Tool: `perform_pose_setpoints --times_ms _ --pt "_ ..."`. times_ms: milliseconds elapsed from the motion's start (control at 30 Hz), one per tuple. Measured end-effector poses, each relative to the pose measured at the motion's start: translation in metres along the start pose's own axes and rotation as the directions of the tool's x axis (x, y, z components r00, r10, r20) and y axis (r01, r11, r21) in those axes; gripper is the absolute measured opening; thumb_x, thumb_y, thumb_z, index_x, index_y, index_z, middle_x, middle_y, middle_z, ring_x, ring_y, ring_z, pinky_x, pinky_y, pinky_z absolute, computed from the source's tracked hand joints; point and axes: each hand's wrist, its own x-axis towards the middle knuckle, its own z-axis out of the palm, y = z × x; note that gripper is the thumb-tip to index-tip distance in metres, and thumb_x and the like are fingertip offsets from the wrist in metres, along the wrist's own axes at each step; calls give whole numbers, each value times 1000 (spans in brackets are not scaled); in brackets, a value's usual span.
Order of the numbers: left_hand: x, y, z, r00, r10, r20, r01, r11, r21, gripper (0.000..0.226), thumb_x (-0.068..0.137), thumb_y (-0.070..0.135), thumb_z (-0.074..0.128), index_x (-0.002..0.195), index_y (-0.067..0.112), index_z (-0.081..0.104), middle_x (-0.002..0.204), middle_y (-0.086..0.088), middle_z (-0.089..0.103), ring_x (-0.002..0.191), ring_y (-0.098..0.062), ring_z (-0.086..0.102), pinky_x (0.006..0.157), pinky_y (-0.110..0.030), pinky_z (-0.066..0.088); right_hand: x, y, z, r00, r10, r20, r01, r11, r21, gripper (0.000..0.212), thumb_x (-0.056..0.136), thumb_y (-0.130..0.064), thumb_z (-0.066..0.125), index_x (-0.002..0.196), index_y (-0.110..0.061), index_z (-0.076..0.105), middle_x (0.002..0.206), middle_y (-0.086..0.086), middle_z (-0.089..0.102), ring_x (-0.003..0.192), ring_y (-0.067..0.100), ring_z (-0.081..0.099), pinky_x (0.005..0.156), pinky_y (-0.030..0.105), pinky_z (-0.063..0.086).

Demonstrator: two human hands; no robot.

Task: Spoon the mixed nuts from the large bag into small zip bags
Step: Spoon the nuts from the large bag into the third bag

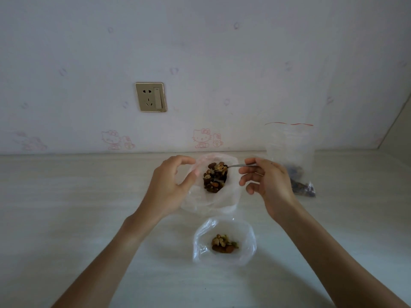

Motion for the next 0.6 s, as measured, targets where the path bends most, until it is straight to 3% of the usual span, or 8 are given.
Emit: perform_pose_setpoints --times_ms 100,167,300,400,467,600 --pt "-24 21 -5 999 37 23 -36 999 -35 7 95 31 73 101 34 71 100 25 72 98 2 67 74 -8 46 -15 -13 -5 999 -26 39 25 1000 17 30 107 -11 42 98 0 68 78 18 72 57 27 65 41 31 42" --pt "-43 30 -6 993 25 115 -16 997 -78 3 93 38 74 95 35 73 93 22 73 89 -2 69 69 -7 45 -27 -19 -10 998 -35 60 33 999 33 29 106 -11 43 97 0 68 79 20 71 57 29 64 41 30 41" --pt "-72 32 -3 964 -62 258 70 997 -23 32 80 67 72 95 39 73 92 20 72 84 -5 70 70 -13 51 -51 -24 -25 995 -30 97 26 998 50 28 106 -13 44 98 0 67 79 21 69 56 29 62 41 29 40" --pt "-77 29 0 946 -143 291 148 989 3 18 85 53 79 94 38 74 89 16 72 77 -6 70 69 -20 56 -67 -23 -36 993 -8 119 2 999 50 27 105 -13 44 98 0 67 79 20 67 54 28 61 39 29 39" --pt "-73 28 4 938 -183 295 192 981 -1 7 90 42 78 89 36 75 83 15 74 69 -6 70 62 -16 51 -77 -21 -42 991 16 134 -22 999 47 28 105 -13 43 97 0 66 78 21 67 53 28 60 39 28 38" --pt "-61 29 11 928 -234 290 241 971 14 8 93 34 77 86 30 77 75 7 75 59 -7 70 58 -13 47 -91 -19 -48 983 36 180 -42 999 27 31 107 -14 42 95 1 66 77 22 66 53 29 60 38 28 39"
